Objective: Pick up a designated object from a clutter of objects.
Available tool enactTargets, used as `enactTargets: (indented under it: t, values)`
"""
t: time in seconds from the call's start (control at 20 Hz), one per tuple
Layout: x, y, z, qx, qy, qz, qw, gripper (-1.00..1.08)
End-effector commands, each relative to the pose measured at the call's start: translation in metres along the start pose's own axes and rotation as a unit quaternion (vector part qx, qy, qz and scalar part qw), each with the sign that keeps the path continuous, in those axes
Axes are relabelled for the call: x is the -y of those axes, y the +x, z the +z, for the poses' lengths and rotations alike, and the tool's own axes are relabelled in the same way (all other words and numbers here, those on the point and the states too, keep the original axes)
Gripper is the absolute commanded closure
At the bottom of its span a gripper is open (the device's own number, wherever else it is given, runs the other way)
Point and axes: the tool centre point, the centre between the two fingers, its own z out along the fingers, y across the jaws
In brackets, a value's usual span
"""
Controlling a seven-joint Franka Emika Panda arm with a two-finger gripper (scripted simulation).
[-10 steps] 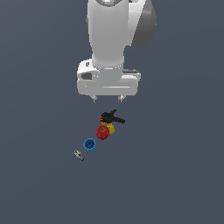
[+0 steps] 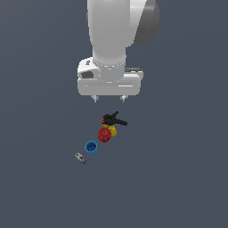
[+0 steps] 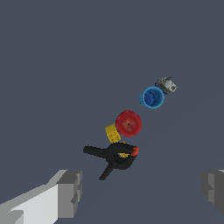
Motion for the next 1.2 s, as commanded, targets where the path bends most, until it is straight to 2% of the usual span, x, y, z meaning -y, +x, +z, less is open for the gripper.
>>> enactTargets:
  t: [0.0,0.6,0.9,1.15]
  values:
    - [0.000,0.000,-0.002,-0.001,0.001,-0.003,1.0000,-0.92]
    - [0.000,0.004,0.011,-0.002,0.006,0.019,0.9998,-0.92]
    - [-0.002,0.011,0.042,-0.002,0.015,0.070,0.9974,-0.92]
    - [-0.004,0.016,0.080,-0.003,0.023,0.137,0.9903,-0.92]
